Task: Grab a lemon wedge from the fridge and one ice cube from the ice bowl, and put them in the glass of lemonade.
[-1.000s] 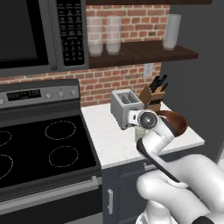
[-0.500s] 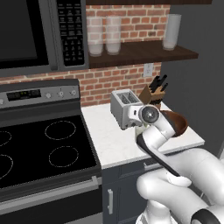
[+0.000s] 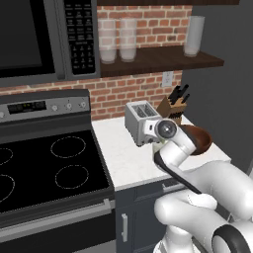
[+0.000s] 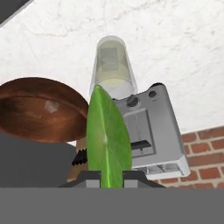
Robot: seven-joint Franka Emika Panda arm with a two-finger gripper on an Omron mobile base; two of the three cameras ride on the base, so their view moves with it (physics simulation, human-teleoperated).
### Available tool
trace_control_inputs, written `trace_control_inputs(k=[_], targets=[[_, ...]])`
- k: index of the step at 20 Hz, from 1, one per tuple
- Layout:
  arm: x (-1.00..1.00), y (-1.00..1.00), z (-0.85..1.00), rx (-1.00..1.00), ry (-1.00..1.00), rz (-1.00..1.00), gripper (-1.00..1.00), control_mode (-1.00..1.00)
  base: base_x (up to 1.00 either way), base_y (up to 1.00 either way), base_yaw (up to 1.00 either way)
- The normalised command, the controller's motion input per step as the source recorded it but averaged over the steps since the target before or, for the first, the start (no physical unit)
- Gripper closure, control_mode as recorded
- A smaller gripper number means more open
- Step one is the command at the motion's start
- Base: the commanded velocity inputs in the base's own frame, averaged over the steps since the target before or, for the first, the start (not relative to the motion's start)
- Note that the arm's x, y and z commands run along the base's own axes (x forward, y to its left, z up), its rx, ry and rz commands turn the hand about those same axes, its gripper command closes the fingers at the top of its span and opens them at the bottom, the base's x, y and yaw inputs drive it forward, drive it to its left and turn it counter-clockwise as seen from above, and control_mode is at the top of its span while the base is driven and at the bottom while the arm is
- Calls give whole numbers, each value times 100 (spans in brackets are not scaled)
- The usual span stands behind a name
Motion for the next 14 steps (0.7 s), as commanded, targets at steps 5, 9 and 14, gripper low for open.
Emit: trace_control_inputs(k=[5,9,14], targets=[[1,0,-18,0,-4,0,100,-100,0,0,0],[0,0,-14,0,-6,0,100,-100,0,0,0],[0,-3,-1,0,-8,0,100,-100,0,0,0]])
